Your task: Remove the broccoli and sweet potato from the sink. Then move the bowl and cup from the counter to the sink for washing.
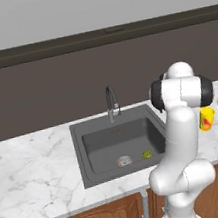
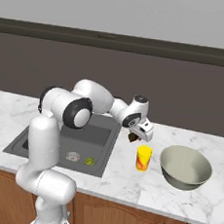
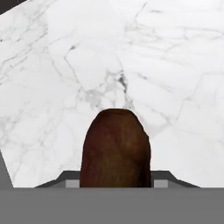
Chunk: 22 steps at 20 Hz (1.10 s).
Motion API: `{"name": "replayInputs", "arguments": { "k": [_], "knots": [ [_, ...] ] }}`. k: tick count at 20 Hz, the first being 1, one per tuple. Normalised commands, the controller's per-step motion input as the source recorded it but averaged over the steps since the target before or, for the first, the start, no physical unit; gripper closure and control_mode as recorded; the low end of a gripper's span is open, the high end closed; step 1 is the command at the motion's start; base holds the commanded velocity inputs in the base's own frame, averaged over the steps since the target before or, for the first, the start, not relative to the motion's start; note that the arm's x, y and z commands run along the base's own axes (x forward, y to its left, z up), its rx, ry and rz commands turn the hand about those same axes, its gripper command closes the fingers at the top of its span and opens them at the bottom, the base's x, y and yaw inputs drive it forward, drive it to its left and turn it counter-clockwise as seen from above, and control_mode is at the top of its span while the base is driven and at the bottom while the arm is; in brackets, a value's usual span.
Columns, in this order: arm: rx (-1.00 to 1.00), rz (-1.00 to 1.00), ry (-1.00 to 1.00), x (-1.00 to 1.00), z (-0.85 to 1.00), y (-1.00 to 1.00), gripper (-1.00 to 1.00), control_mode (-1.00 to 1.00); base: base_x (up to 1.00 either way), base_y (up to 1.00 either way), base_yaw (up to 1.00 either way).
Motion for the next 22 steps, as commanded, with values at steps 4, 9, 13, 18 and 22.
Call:
{"name": "replayInputs", "arguments": {
  "k": [4,9,13,18,22],
  "knots": [
    [0.0,0.0,0.0,0.09,-0.29,-0.01,1.0,-1.0,0.0,0.0,0.0],
    [0.0,0.0,0.0,0.09,-0.28,-0.01,1.0,-1.0,0.0,0.0,0.0],
    [0.0,0.0,0.0,0.1,-0.27,0.0,1.0,-1.0,0.0,0.0,0.0],
    [0.0,0.0,0.0,0.09,-0.27,-0.02,1.0,-1.0,0.0,0.0,0.0],
    [0.0,0.0,0.0,0.07,-0.26,-0.01,1.0,-1.0,0.0,0.0,0.0]
  ]
}}
